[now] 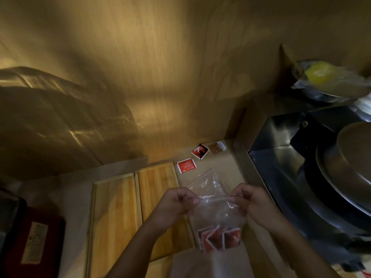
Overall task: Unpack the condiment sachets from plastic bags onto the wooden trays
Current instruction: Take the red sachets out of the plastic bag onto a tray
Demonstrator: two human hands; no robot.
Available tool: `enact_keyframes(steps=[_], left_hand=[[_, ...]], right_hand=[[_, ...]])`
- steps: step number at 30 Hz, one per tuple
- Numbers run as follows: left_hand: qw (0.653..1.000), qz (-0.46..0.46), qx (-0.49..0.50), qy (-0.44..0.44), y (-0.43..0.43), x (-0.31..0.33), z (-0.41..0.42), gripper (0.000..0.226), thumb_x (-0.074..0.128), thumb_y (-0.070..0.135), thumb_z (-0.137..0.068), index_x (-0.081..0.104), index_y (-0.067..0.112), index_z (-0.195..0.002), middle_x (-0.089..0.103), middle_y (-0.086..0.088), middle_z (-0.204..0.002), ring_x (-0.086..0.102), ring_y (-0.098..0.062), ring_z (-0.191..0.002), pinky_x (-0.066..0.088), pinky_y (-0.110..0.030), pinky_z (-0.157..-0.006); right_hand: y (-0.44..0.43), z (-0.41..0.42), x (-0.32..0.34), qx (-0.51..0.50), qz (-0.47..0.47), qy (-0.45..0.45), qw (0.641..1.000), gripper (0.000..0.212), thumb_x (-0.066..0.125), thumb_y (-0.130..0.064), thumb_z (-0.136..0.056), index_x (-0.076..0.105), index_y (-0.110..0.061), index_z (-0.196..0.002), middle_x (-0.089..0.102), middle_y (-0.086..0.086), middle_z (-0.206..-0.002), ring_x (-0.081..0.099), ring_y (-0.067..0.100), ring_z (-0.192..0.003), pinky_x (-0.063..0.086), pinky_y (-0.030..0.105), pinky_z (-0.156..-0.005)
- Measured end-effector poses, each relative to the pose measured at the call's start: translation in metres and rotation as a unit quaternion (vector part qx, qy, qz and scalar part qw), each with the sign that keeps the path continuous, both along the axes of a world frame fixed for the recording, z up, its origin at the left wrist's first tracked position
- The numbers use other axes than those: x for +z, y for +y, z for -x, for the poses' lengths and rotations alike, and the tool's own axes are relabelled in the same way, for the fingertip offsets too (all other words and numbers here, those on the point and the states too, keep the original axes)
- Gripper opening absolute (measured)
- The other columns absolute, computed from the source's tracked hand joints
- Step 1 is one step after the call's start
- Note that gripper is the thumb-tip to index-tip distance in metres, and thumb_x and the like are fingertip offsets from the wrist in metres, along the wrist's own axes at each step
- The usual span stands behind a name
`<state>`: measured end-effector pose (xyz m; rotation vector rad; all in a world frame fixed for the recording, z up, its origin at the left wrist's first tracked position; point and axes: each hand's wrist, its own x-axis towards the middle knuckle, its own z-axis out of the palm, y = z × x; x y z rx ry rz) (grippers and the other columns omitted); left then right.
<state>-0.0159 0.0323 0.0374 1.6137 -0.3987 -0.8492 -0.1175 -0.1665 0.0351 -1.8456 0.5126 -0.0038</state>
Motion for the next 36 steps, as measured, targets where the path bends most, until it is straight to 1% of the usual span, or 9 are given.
enact_keyframes(steps=[6,8,13,18,22,25,27,29,36], left_hand=[[0.99,-0.08,-0.069,-0.095,0.029,0.041,0.014,0.019,0.062,0.007,-0.085,0.066,0.022,-0.073,0.06,-0.001,-0.073,0.052,-0.011,-0.072,0.043,-0.022,-0.067],[0.988,-0.084,-0.073,-0.106,0.038,0.051,0.017,0.024,0.06,0.01,-0.087,0.066,0.029,-0.073,0.061,0.007,-0.071,0.054,-0.008,-0.071,0.043,-0.024,-0.069],[0.977,-0.116,-0.058,-0.172,0.05,0.067,0.023,0.016,0.057,0.016,-0.089,0.064,0.026,-0.078,0.057,0.009,-0.065,0.05,0.001,-0.059,0.042,-0.021,-0.062],[0.979,-0.158,0.029,-0.122,0.065,0.063,0.027,0.027,0.055,0.011,-0.089,0.062,0.025,-0.067,0.062,0.005,-0.064,0.054,-0.003,-0.054,0.043,-0.021,-0.054],[0.986,-0.096,0.129,0.036,0.077,0.058,0.029,0.027,0.057,0.002,-0.086,0.067,0.011,-0.063,0.066,-0.004,-0.059,0.061,-0.01,-0.051,0.047,-0.023,-0.049],[0.97,-0.057,0.192,0.14,0.085,0.047,0.031,0.017,0.056,0.0,-0.087,0.069,-0.001,-0.077,0.068,-0.007,-0.059,0.063,-0.014,-0.049,0.052,-0.025,-0.048],[0.953,-0.049,0.232,0.187,0.088,0.04,0.034,0.014,0.057,0.002,-0.087,0.067,-0.007,-0.089,0.069,-0.01,-0.061,0.063,-0.015,-0.047,0.051,-0.022,-0.043],[0.942,-0.04,0.261,0.207,0.089,0.036,0.036,0.014,0.058,0.004,-0.086,0.066,-0.006,-0.092,0.068,-0.01,-0.06,0.061,-0.015,-0.045,0.048,-0.021,-0.04],[0.934,-0.021,0.293,0.201,0.089,0.031,0.045,0.024,0.061,0.017,-0.087,0.058,0.008,-0.065,0.064,-0.011,-0.065,0.058,-0.016,-0.049,0.045,-0.022,-0.041]], right_hand=[[0.02,-0.01,0.052,0.098,0.028,-0.041,0.994,0.013,0.064,0.001,-0.079,0.061,-0.006,-0.068,0.057,-0.001,-0.058,0.053,-0.004,-0.049,0.043,0.009,-0.05],[0.029,-0.018,0.063,0.114,0.039,-0.057,0.991,0.01,0.065,-0.001,-0.079,0.063,-0.006,-0.071,0.059,-0.003,-0.059,0.054,-0.003,-0.051,0.044,0.009,-0.053],[0.058,-0.042,0.069,0.171,0.043,-0.072,0.982,0.031,0.068,-0.005,-0.078,0.06,-0.028,-0.058,0.061,-0.009,-0.051,0.056,0.001,-0.054,0.045,0.014,-0.059],[0.09,-0.061,0.073,0.23,0.054,-0.084,0.968,0.03,0.069,-0.002,-0.075,0.057,-0.024,-0.059,0.057,-0.006,-0.059,0.053,-0.003,-0.055,0.041,0.01,-0.058],[0.105,-0.069,0.06,0.231,0.098,-0.092,0.964,0.026,0.071,-0.011,-0.076,0.059,-0.031,-0.064,0.058,-0.011,-0.069,0.054,-0.005,-0.065,0.04,0.011,-0.065],[0.109,-0.07,0.047,0.176,0.116,-0.11,0.971,0.012,0.069,-0.014,-0.078,0.065,-0.02,-0.088,0.06,-0.006,-0.089,0.055,0.004,-0.086,0.039,0.014,-0.074],[0.11,-0.065,0.042,0.139,0.076,-0.101,0.982,0.014,0.069,-0.013,-0.079,0.064,-0.021,-0.088,0.062,-0.002,-0.089,0.056,0.004,-0.083,0.04,0.017,-0.073],[0.112,-0.057,0.037,0.141,0.058,-0.084,0.985,0.017,0.069,-0.013,-0.079,0.061,-0.028,-0.078,0.062,-0.006,-0.079,0.055,-0.003,-0.071,0.041,0.016,-0.069],[0.135,-0.03,0.02,0.183,-0.001,-0.025,0.983,0.02,0.068,-0.013,-0.08,0.063,-0.028,-0.067,0.062,-0.007,-0.068,0.055,-0.004,-0.061,0.045,0.016,-0.065]])
